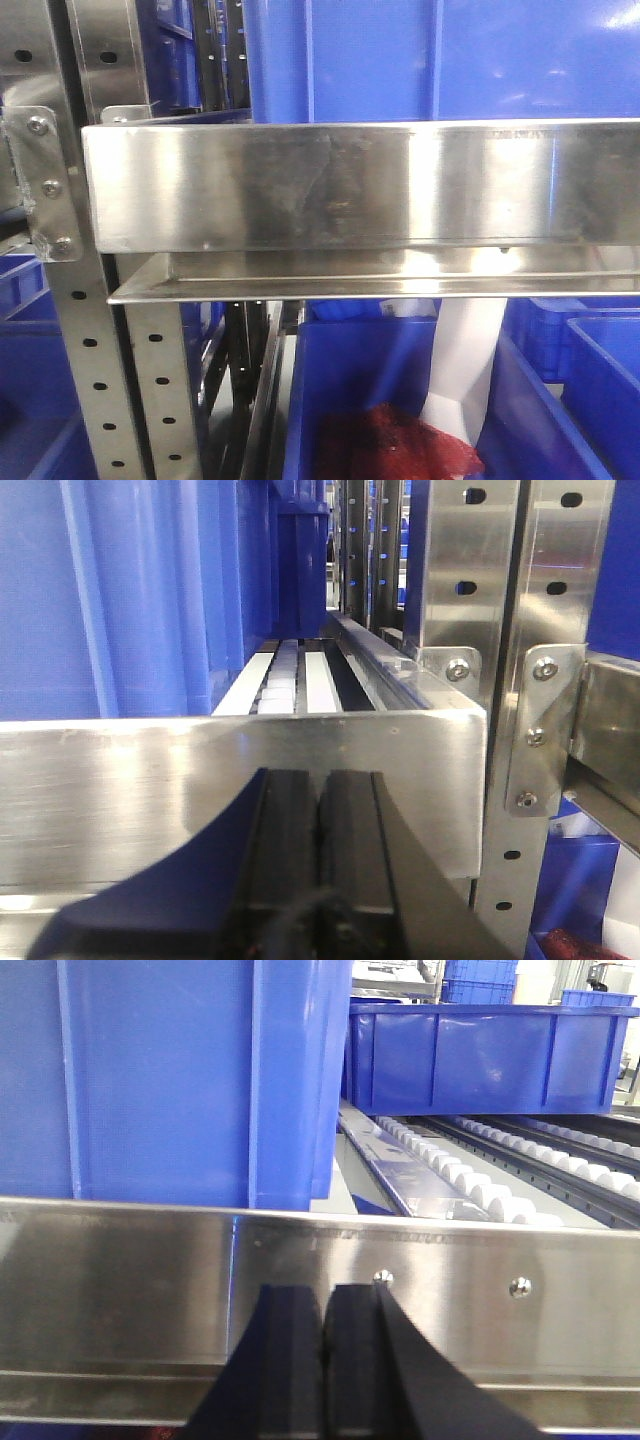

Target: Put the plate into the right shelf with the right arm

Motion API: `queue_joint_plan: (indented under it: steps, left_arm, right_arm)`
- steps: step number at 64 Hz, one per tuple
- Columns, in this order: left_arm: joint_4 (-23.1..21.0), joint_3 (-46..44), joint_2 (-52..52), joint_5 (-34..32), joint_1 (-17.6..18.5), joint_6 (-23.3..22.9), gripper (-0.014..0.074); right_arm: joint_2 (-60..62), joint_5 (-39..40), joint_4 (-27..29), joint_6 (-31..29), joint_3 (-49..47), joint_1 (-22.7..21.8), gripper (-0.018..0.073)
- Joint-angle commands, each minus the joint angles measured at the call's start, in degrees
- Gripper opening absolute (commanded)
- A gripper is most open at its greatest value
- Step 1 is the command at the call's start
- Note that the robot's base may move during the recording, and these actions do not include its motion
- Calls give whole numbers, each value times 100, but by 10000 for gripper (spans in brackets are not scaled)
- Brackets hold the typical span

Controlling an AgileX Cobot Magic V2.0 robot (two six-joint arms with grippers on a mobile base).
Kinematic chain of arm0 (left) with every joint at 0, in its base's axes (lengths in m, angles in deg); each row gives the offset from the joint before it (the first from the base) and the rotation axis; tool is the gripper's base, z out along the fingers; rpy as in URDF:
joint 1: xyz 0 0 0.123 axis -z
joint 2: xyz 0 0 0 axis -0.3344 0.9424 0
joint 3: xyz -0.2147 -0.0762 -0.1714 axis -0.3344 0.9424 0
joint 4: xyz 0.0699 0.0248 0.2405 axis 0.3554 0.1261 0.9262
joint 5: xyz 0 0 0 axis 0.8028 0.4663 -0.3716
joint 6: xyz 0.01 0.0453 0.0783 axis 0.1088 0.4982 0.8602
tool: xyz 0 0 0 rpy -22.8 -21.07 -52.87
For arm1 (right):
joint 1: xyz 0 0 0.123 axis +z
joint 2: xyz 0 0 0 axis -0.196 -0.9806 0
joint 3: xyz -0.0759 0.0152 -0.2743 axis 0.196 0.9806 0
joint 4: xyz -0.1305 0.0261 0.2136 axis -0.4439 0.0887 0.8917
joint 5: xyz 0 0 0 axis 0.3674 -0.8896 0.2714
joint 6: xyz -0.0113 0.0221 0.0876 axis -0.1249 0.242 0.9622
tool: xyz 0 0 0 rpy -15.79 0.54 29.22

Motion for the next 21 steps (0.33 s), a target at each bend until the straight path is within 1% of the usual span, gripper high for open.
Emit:
queue_joint_plan:
  steps: [1, 21]
  left_arm:
    - [-12, 43, -60, -510, 24, -14, -47]
    - [-12, 43, -60, -510, 24, -14, -47]
  right_arm:
    - [74, 554, 11, -9, -27, -32, 56]
    - [74, 554, 11, -9, -27, -32, 56]
